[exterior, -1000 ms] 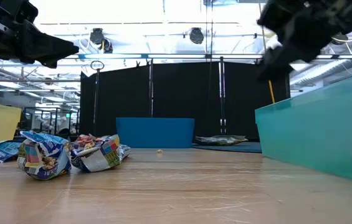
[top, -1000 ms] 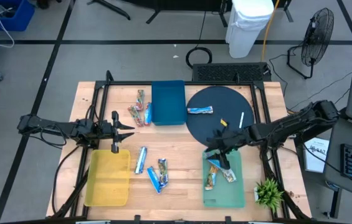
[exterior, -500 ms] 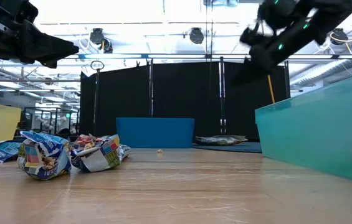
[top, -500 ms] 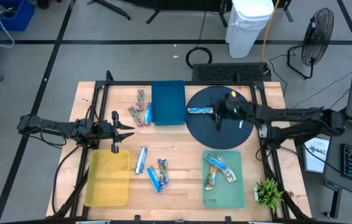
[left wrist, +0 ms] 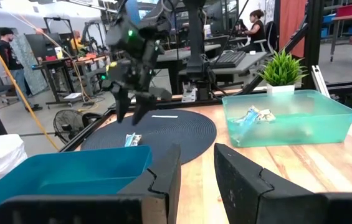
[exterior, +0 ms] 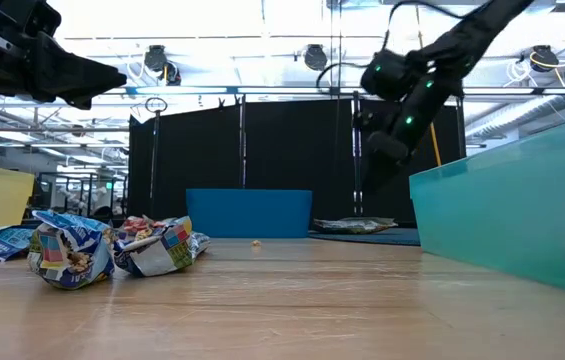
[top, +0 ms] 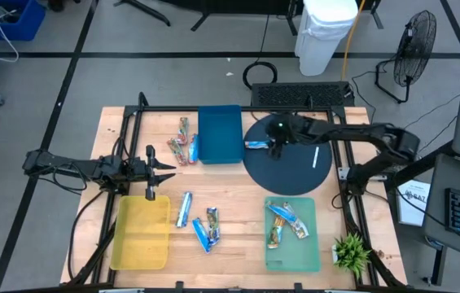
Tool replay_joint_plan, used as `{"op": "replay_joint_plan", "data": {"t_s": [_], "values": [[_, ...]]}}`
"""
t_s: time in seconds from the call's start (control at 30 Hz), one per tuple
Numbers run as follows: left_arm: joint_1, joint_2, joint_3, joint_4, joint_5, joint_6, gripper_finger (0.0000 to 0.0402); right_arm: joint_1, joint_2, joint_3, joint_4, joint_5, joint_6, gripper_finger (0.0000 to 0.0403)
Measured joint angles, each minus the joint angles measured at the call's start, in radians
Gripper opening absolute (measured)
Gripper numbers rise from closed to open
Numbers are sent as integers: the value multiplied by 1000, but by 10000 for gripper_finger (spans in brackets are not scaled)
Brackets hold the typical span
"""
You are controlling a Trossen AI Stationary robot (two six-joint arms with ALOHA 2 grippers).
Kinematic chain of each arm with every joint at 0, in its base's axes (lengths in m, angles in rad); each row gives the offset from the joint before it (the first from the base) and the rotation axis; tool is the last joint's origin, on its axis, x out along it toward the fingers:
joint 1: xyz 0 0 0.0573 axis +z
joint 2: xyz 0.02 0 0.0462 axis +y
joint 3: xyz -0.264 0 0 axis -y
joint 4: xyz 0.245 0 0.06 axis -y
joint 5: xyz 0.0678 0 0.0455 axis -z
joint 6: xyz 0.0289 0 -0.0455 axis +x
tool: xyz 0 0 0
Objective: Pick and place Granola Bars by type
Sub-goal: Put the yellow granola bar into the green bin
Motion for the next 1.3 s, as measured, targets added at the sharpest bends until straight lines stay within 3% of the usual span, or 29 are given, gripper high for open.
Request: {"op": "replay_joint_plan", "data": {"t_s": [0.23,0.53,0.87,1.1,1.3], "values": [[0,0,0,0,0,0,102,0,102,8,2,3,-24,214],[0,0,0,0,0,0,102,-1,144,9,10,8,-7,209],[0,0,0,0,0,0,102,-3,149,9,8,160,-5,208],[0,0,0,0,0,0,102,-3,149,9,-48,111,48,203],[0,0,0,0,0,0,102,-2,149,2,-58,21,70,163]]}}
